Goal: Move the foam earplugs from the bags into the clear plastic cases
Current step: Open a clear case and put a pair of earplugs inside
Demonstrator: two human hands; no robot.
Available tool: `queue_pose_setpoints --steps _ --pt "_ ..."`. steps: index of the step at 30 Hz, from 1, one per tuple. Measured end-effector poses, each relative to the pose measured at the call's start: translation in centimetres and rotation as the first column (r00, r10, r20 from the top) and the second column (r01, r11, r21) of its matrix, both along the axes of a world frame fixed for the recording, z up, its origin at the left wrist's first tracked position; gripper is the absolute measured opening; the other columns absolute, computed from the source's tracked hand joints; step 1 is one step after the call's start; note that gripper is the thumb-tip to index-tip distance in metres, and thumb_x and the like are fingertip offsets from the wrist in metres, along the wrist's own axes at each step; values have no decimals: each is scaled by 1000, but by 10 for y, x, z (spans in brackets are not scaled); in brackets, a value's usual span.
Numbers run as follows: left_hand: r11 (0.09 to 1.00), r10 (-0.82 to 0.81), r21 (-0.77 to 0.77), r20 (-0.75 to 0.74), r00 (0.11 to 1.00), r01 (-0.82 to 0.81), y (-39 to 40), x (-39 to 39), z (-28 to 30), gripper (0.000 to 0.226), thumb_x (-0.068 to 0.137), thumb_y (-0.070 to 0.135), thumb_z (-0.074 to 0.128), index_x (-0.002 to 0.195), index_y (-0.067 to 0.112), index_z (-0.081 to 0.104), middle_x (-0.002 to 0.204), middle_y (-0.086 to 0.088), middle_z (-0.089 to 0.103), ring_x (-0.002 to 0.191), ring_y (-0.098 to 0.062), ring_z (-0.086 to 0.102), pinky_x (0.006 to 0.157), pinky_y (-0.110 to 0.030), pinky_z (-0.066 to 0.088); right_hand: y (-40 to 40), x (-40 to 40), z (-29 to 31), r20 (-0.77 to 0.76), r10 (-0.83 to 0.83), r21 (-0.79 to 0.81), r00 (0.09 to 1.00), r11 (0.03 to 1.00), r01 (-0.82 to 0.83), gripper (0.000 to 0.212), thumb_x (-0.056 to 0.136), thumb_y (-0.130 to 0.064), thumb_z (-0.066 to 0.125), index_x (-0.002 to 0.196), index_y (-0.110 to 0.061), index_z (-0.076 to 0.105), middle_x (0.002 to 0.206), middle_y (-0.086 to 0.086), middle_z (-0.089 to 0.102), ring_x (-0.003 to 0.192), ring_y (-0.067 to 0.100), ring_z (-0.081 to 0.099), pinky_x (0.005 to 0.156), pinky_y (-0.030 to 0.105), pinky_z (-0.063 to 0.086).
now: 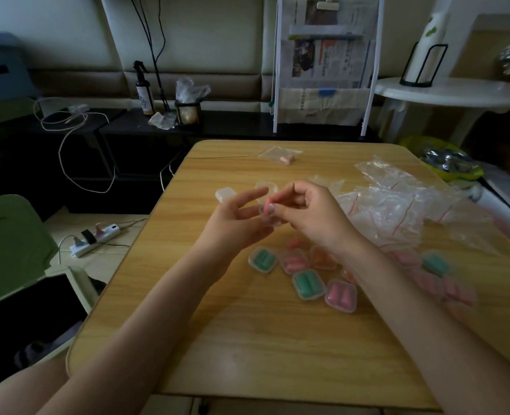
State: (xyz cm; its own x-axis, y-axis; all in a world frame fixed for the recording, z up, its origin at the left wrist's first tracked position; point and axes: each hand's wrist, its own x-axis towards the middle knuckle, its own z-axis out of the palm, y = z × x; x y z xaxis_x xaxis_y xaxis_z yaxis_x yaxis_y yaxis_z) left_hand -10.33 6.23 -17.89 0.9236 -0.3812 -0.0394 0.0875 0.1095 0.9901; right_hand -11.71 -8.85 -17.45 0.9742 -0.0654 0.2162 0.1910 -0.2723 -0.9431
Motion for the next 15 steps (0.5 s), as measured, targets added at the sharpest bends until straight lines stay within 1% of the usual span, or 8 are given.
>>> queue_pose_setpoints --steps 1,2,4,5,7,8,12,15 --pt "1000 -7 -5 -8 1000 7 -1 -1 0 55 81 -1 65 131 16 50 108 -8 71 98 -20 69 88 -34 54 0 1 -2 14 -5 -37 1000 999 5 10 83 -10 72 89 -9 65 84 1 73 71 7 68 58 17 51" --pt "1000 -9 -9 -19 1000 9 -1 -1 0 53 82 -3 63 130 15 51 108 -8 71 98 -20 69 87 -33 55 1 1 -3 37 -18 -97 999 995 21 9 82 -12 74 87 -9 67 82 1 72 71 7 67 62 17 52" --pt "999 -12 -54 -73 997 8 -2 0 1 47 85 -7 58 127 13 51 105 -10 71 96 -20 69 85 -32 56 0 2 -5 94 -67 -249 993 965 89 9 79 -18 76 82 -13 70 78 -2 68 61 -2 56 59 12 45" --pt "996 -16 -92 -116 993 5 -2 1 2 43 87 -7 56 126 11 52 104 -12 71 94 -21 69 85 -33 56 0 3 -5 124 -90 -300 988 946 124 9 78 -20 77 80 -15 71 77 -4 63 59 -4 49 58 10 41" --pt "989 -24 -146 -187 982 -4 -2 3 4 37 90 -6 51 124 8 55 105 -19 69 90 -23 69 85 -34 55 -1 3 -4 165 -99 -330 981 932 150 6 77 -21 78 79 -19 73 74 -8 54 59 -6 44 58 9 37" --pt "988 -26 -151 -195 980 -4 -2 4 3 35 91 -5 50 122 8 56 107 -21 68 89 -23 69 85 -35 55 0 2 -4 180 -89 -338 980 930 146 4 77 -19 77 80 -20 74 73 -9 52 60 -7 43 58 8 36" --pt "992 -20 -130 -144 989 1 2 5 -2 26 90 0 57 114 8 62 100 -18 70 89 -21 69 81 -29 57 2 2 -3 193 -31 -401 981 910 107 10 84 -17 70 90 -23 77 77 -8 52 63 -2 43 60 9 36" --pt "993 -2 -118 -172 985 -18 5 7 -3 23 92 2 55 113 6 62 104 -19 69 89 -21 69 81 -29 56 3 3 -3 148 2 -421 989 905 61 14 87 -16 67 95 -24 75 80 -8 51 65 3 42 63 9 37"
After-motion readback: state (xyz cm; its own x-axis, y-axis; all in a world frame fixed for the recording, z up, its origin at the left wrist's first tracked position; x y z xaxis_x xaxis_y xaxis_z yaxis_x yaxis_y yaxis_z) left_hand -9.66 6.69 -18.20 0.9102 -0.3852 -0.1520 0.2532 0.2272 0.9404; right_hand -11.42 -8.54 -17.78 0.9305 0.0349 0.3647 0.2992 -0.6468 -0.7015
